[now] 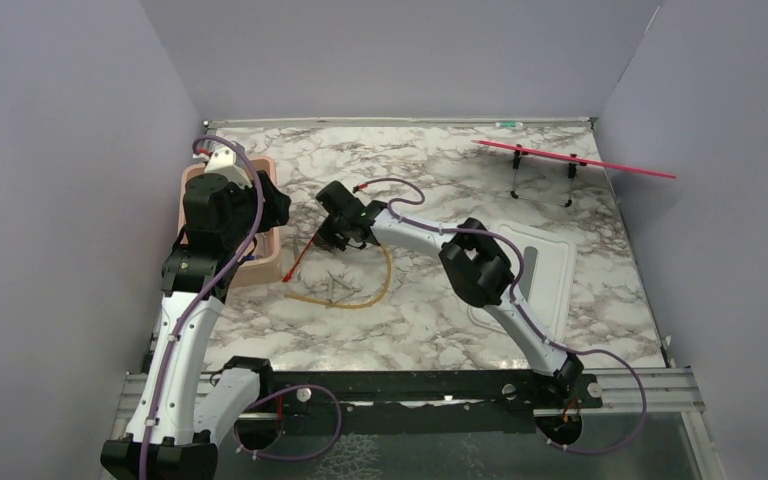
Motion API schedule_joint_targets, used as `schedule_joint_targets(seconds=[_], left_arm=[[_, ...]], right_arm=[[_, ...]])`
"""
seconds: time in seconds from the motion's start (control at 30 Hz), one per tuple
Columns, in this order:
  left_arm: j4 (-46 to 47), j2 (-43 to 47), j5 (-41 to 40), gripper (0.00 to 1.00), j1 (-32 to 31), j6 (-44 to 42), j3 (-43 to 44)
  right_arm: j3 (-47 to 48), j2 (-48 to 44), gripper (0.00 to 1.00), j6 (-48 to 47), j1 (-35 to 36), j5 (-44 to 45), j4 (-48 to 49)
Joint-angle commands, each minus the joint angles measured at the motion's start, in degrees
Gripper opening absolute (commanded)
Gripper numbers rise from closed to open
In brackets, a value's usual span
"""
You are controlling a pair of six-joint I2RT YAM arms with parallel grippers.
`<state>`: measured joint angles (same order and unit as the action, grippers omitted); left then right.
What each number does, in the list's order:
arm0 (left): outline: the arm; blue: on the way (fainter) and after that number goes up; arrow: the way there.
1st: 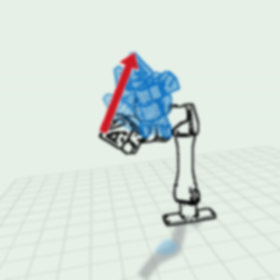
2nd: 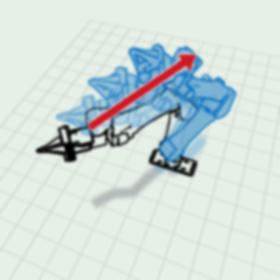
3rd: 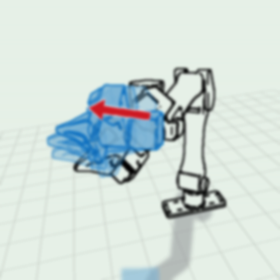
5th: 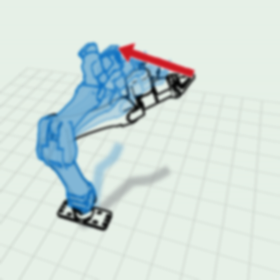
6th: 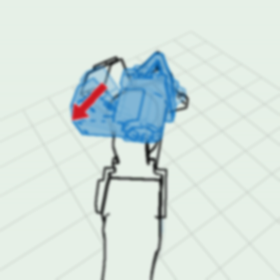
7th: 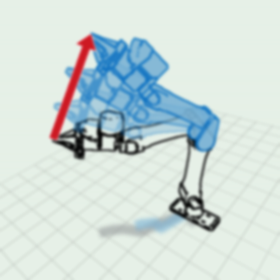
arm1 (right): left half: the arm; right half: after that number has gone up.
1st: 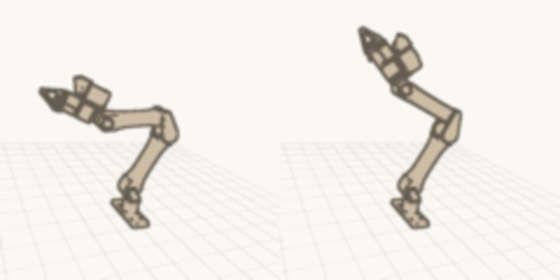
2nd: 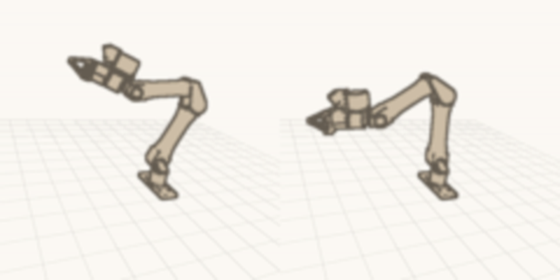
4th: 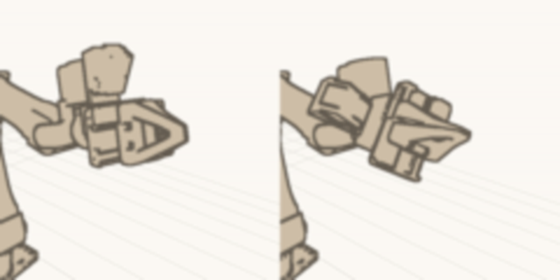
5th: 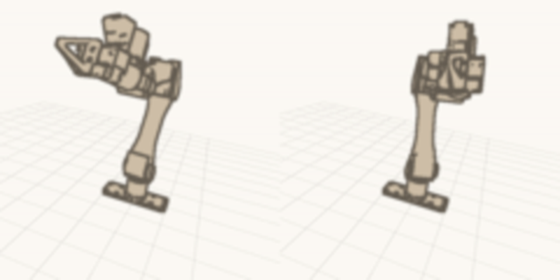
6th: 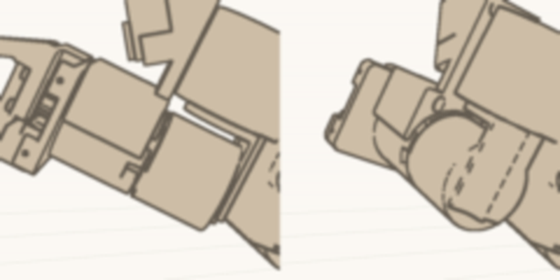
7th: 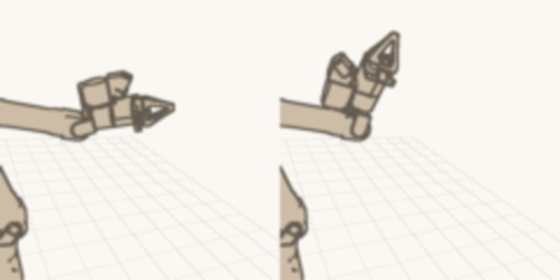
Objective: Organize the chemistry lab equipment
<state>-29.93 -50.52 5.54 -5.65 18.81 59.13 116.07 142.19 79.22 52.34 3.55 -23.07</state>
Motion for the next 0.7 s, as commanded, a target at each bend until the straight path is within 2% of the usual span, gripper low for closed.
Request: schedule_joint_targets(seconds=[0.0, 0.17, 0.37, 0.53, 0.67], left_arm=[[0.8, 0.4, -0.4, 0.61, -0.2, -0.4, 0.9], [1.0, 0.0, 1.5, 0.61, -0.2, 0.4, 0.7], [1.9, -1.6, 8.4, 0.66, -0.2, 0.9, 0.5], [4.8, -3.6, 18.2, 0.67, -0.2, 1.7, -0.9], [9.4, -5.1, 28.9, 0.63, -0.2, 3.4, -2.7]], right_arm=[[-2.6, -1.8, 0.01, -4.3, 0.6, 4.1, 1.4], [-9.3, -10.7, 0.01, -11.8, 0.6, 6.2, 9.0], [-21.8, -24.8, 0.0, -19.3, 0.5, 9.9, 16.2], [-32.1, -37.3, 0.01, -26.9, 0.2, 8.8, 24.5], [-38.3, -45.8, 0.01, -34.3, -0.6, 4.7, 31.2]])
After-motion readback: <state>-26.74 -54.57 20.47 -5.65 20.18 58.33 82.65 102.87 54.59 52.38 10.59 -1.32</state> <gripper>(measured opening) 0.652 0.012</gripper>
